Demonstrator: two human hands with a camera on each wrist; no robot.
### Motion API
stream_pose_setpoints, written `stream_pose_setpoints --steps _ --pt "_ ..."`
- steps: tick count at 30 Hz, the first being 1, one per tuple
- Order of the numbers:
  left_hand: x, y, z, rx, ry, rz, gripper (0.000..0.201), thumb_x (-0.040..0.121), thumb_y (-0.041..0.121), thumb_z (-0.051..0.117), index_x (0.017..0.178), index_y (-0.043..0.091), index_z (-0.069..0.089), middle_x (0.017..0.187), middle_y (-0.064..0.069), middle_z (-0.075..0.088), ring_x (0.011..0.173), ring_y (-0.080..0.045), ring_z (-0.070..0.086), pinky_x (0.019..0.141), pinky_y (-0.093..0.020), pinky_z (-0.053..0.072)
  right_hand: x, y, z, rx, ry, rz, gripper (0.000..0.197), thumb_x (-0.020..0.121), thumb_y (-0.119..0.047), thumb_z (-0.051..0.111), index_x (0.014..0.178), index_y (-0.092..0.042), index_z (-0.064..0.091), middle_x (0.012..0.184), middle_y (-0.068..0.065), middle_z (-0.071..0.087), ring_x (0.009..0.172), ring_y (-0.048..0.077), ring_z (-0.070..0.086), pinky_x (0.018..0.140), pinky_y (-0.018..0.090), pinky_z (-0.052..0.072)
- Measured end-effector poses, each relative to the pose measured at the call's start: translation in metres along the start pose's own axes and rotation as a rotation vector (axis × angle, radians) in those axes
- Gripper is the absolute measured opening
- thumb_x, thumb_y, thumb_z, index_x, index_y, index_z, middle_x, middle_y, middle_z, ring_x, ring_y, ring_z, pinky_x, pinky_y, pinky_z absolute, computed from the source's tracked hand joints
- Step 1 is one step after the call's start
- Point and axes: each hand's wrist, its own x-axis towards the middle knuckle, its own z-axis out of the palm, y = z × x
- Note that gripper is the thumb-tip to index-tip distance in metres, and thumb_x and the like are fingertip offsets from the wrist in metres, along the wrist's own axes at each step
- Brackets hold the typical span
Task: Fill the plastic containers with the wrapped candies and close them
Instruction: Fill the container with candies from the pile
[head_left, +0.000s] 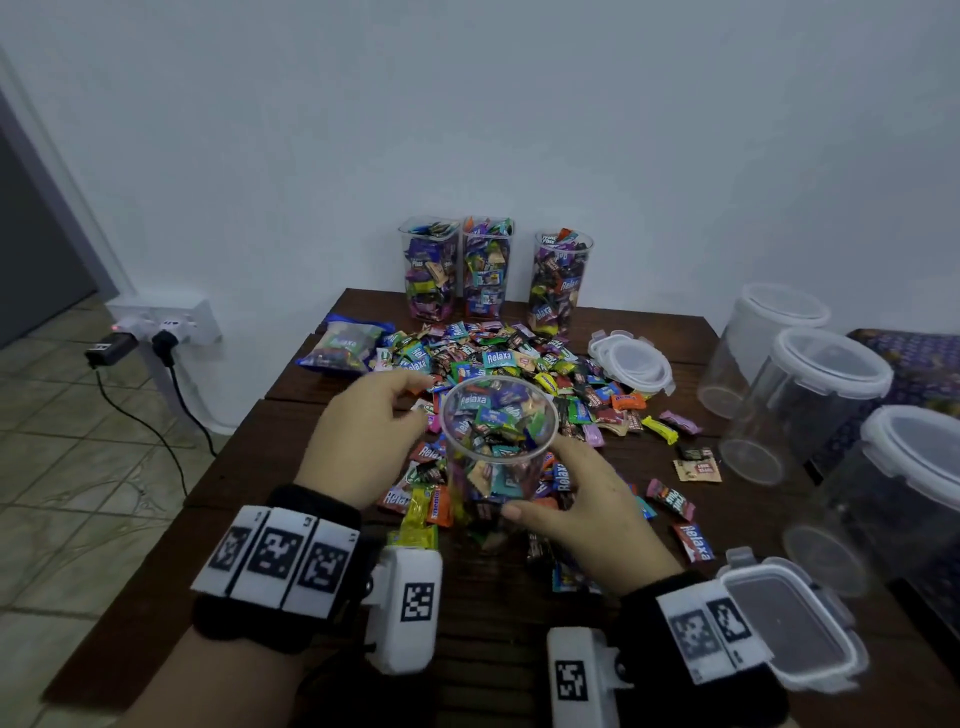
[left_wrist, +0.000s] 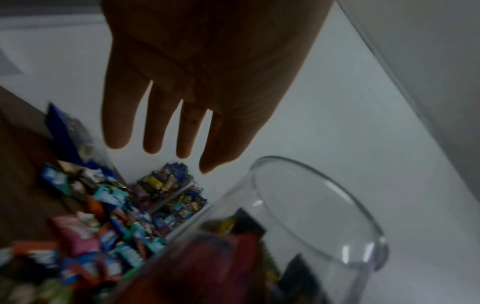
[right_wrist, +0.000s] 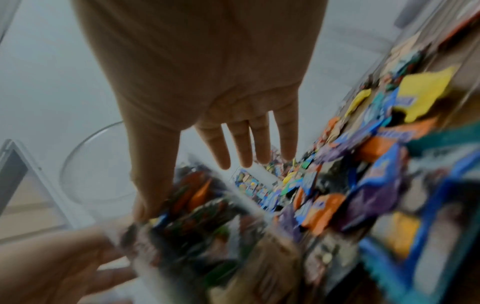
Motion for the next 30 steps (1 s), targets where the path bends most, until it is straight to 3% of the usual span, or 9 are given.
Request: stream_pose_setpoints --steps 3,8,13,16,19,24,30 --pt "-0.002 -0.014 0.007 0.172 -0.207 -0.065 0.049 0.085 0.024 0.065 0.131 0.032 0.051 0.135 0.003 0.050 0.110 -0.017 0.053 0.092 -0.036 0.045 0.000 0.007 -0.010 -0.186 -0.062 0.108 0.083 0.074 -0.048 0.073 0.144 -0.026 0.033 0.147 -0.007 0.029 0.136 0.012 0.023 0.106 0.029 0.026" --pt "0.000 -0.022 0.023 0.436 -0.543 -0.099 0.088 0.072 0.035 0.076 0.144 0.035 0.027 0.153 0.003 0.025 0.130 -0.023 0.040 0.100 -0.043 0.043 0.002 0.012 -0.017 -0.423 -0.263 0.272 0.104 0.075 -0.046 0.072 0.151 -0.033 0.002 0.158 0.000 0.001 0.144 0.021 0.006 0.110 0.040 0.028" --pt "0.002 -0.023 0.038 0.721 -0.763 -0.120 0.095 0.077 0.035 0.073 0.148 0.036 0.011 0.160 0.000 0.000 0.140 -0.030 0.026 0.102 -0.048 0.042 0.009 0.014 -0.015 -0.588 -0.448 0.352 0.108 0.076 -0.042 0.072 0.150 -0.037 -0.006 0.159 0.002 -0.006 0.145 0.027 0.002 0.111 0.043 0.028" --pt "0.004 -0.024 0.040 0.781 -0.785 -0.098 0.086 0.081 0.030 0.070 0.148 0.036 0.016 0.159 0.000 0.004 0.134 -0.030 0.036 0.096 -0.046 0.047 0.012 0.013 -0.014 -0.655 -0.472 0.340 0.098 0.080 -0.038 0.069 0.150 -0.038 0.001 0.159 0.003 0.001 0.143 0.029 0.007 0.112 0.044 0.029" --pt "0.006 -0.023 0.043 0.791 -0.770 -0.064 0.073 0.084 0.021 0.065 0.145 0.035 0.027 0.155 -0.002 0.021 0.127 -0.029 0.044 0.093 -0.043 0.049 0.016 0.014 -0.013 -0.693 -0.451 0.323 0.085 0.084 -0.035 0.066 0.149 -0.040 0.012 0.153 0.004 0.015 0.138 0.032 0.018 0.108 0.045 0.033" --pt "0.005 -0.015 0.045 0.736 -0.631 -0.019 0.039 0.091 0.014 0.055 0.128 0.025 0.052 0.128 -0.007 0.054 0.115 -0.026 0.054 0.092 -0.036 0.048 0.022 0.012 -0.011 -0.699 -0.392 0.317 0.062 0.089 -0.023 0.058 0.144 -0.035 0.032 0.143 0.008 0.028 0.130 0.033 0.028 0.103 0.044 0.039" --pt "0.007 -0.018 0.050 0.651 -0.498 -0.055 0.024 0.093 0.015 0.049 0.108 0.019 0.066 0.116 -0.006 0.059 0.105 -0.025 0.058 0.091 -0.038 0.050 0.025 0.012 -0.010 -0.699 -0.347 0.325 0.049 0.090 -0.018 0.057 0.136 -0.026 0.044 0.134 0.011 0.034 0.124 0.033 0.035 0.100 0.042 0.042"
